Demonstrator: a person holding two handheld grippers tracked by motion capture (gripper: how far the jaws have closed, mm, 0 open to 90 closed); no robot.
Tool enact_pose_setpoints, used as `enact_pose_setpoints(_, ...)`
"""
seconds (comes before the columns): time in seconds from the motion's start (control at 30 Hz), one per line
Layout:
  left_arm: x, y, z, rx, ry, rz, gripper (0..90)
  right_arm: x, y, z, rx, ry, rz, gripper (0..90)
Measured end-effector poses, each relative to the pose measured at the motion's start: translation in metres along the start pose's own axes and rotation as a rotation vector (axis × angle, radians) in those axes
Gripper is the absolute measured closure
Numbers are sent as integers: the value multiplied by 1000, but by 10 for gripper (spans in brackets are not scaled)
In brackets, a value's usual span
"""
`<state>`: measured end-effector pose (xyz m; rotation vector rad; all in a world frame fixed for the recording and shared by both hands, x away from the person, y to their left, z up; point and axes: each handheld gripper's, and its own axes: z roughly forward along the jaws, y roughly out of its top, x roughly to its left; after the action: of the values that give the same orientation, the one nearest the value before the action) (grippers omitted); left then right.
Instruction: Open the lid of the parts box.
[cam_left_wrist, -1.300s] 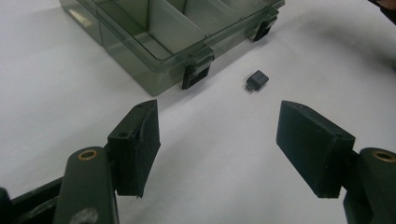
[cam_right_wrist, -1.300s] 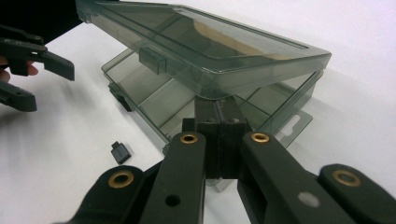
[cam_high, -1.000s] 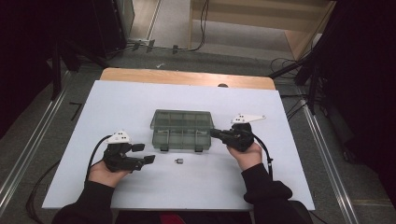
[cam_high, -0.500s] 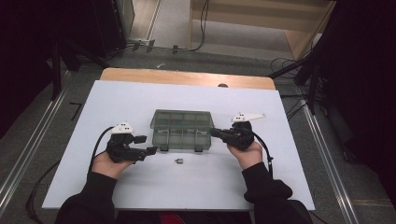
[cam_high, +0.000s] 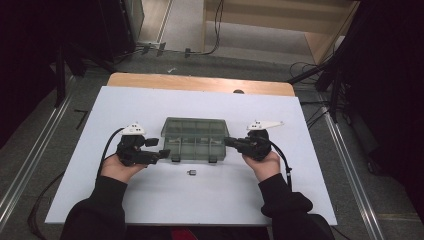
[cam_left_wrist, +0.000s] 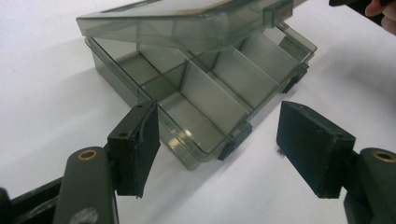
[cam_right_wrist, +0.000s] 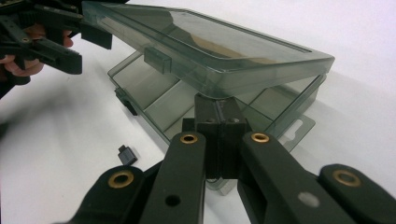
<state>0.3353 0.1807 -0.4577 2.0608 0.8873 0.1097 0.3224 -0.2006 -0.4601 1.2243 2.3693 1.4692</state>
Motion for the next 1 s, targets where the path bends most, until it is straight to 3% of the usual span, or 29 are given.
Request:
enact_pose_setpoints(0.3,11,9,3,-14,23,18,309,0,1,0,-6,1,4,879)
enact_pose_setpoints(0.6,23,15,14,9,53,11,330,1,2,2,-8,1,3,878)
enact_pose_setpoints(0.83,30,15,18,-23,70,0,377,1,2,2,-9,2,5,879)
enact_pose_setpoints(1.0,33,20,22,-1,86,10,393,1,2,2,-8,3,5,879)
